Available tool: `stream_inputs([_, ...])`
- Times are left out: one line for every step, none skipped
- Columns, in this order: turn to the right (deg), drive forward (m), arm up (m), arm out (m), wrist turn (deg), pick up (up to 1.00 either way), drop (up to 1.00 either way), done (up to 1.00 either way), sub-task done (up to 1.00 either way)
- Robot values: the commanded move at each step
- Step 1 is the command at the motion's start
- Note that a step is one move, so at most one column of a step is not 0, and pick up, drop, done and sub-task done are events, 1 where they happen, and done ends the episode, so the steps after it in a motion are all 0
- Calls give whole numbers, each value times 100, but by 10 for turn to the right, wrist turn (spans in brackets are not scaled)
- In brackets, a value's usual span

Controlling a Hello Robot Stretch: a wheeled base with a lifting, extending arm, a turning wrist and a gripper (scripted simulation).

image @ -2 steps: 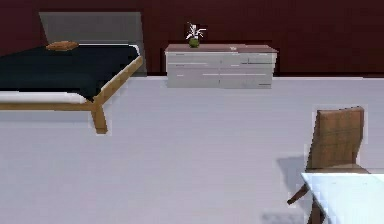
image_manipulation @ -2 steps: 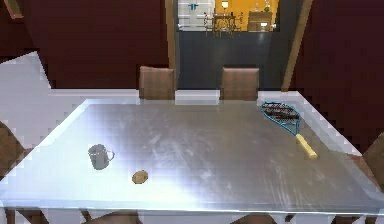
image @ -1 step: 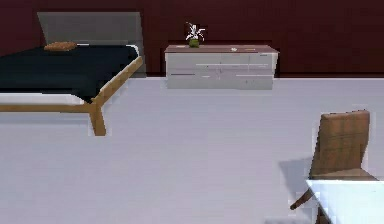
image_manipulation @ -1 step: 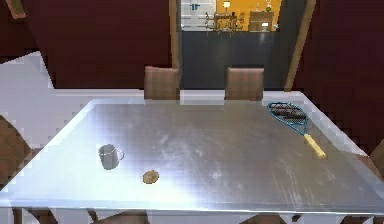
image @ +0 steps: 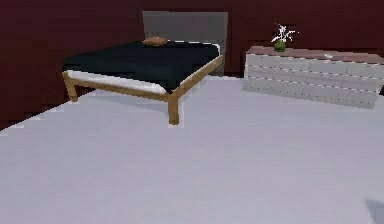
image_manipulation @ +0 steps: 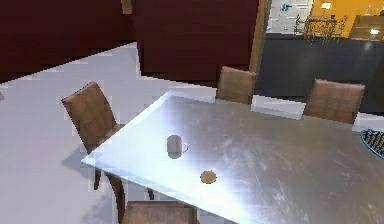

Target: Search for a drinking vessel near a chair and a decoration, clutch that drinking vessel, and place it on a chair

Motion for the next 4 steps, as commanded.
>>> stream_inputs([0,0,50,0,0,0,0,0,0])
stream_inputs([0,0,26,0,0,0,0,0,0])
stream_inputs([0,0,0,50,0,0,0,0,0])
stream_inputs([0,0,0,0,450,0,0,0,0])
